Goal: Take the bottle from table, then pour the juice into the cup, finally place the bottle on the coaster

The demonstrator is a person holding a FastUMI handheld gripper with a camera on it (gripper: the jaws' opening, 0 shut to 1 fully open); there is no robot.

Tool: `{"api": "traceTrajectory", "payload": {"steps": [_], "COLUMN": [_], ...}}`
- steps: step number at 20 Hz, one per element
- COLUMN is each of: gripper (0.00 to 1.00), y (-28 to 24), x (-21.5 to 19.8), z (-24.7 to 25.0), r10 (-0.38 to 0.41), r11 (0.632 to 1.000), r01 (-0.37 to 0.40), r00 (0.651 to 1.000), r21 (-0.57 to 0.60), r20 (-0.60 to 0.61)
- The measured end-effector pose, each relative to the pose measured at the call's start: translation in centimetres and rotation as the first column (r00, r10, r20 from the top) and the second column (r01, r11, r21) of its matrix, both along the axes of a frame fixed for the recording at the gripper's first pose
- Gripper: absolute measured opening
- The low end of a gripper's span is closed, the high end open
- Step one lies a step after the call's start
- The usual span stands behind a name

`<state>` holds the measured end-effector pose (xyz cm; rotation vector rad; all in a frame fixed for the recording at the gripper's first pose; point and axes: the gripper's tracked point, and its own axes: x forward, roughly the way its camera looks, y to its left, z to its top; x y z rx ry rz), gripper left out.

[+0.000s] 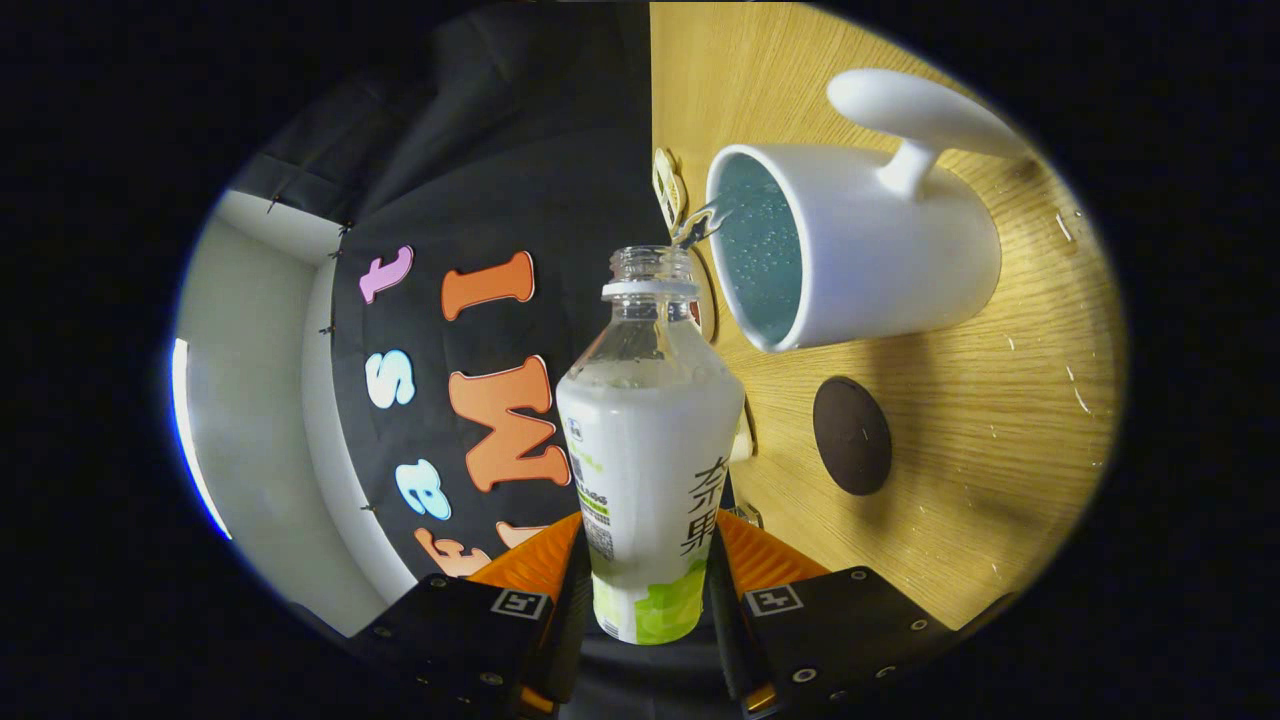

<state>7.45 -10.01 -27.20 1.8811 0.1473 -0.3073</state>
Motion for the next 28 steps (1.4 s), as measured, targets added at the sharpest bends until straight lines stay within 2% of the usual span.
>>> {"api": "traceTrajectory", "payload": {"steps": [28], "gripper": [0.57], "y": [-2.2], "x": [-0.5], "z": [1.5], "r10": [-0.088], "r11": [0.989], "r01": [0.084], "r00": [0.996], "r21": [0.124], "r20": [0.033]}}
